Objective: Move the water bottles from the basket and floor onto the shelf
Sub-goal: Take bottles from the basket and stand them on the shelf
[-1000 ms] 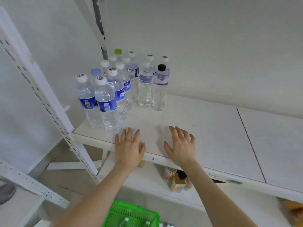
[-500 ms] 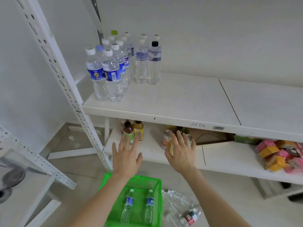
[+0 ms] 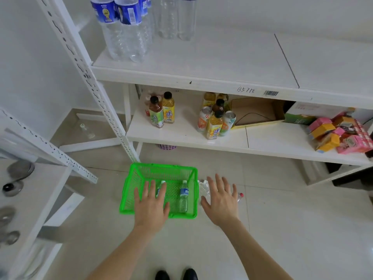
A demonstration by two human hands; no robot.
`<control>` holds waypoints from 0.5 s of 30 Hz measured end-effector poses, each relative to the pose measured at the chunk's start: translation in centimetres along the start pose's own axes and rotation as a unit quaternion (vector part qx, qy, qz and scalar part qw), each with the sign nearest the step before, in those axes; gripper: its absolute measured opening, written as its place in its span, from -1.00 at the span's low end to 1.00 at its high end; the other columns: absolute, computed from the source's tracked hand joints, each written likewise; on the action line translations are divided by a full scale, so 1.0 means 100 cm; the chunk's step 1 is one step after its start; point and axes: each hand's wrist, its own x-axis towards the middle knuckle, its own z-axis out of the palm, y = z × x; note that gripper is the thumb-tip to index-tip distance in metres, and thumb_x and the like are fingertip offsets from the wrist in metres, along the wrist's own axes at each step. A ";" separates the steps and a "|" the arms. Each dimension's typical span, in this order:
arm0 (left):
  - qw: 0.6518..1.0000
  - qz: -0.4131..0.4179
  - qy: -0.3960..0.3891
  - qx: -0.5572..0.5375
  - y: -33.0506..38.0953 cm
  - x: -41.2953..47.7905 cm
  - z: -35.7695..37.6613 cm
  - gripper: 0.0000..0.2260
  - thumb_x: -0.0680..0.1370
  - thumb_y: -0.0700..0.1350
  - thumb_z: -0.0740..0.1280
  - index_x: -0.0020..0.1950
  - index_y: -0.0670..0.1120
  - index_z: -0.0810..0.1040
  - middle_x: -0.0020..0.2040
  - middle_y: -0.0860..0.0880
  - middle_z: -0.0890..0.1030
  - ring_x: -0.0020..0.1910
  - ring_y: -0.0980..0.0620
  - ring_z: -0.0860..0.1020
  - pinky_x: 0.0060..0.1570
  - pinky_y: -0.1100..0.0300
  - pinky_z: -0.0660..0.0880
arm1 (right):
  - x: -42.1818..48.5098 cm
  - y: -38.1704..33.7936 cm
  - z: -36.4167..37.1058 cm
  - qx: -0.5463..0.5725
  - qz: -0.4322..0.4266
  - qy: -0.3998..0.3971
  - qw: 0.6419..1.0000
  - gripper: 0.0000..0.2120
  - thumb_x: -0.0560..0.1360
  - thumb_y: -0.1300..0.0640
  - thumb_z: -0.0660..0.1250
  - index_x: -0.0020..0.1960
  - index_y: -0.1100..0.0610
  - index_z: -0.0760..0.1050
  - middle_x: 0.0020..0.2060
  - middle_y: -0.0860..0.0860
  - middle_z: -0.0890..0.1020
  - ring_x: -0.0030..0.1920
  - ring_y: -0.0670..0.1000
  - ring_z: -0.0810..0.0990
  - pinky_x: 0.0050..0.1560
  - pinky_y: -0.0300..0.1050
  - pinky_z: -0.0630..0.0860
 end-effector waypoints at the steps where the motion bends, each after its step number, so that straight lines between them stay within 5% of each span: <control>1: 1.000 0.002 -0.007 0.002 0.001 -0.005 0.009 -0.43 0.35 0.06 0.51 0.33 -0.06 0.55 0.30 -0.27 0.54 0.32 -0.28 0.49 0.26 -0.37 0.35 | -0.004 0.003 0.007 -0.002 0.005 -0.008 1.000 -0.38 0.49 -0.18 0.22 0.47 0.05 0.28 0.49 0.13 0.30 0.47 0.20 0.25 0.42 0.30 0.14; 7: 0.997 -0.021 -0.069 0.022 0.003 -0.020 0.050 -0.40 0.39 0.07 0.46 0.40 -0.04 0.48 0.36 -0.26 0.49 0.37 -0.25 0.43 0.31 -0.33 0.28 | -0.014 0.027 0.047 -0.023 0.011 -0.049 0.998 -0.36 0.43 -0.18 0.30 0.43 0.09 0.35 0.42 0.17 0.40 0.40 0.23 0.37 0.34 0.32 0.26; 15: 0.995 -0.048 -0.080 0.016 -0.007 0.009 0.088 -0.41 0.44 0.07 0.39 0.45 -0.03 0.40 0.44 -0.25 0.40 0.44 -0.24 0.34 0.36 -0.32 0.20 | 0.016 0.029 0.091 -0.009 -0.005 -0.094 0.995 -0.35 0.50 -0.23 0.17 0.50 0.04 0.20 0.51 0.14 0.24 0.48 0.20 0.22 0.42 0.24 0.14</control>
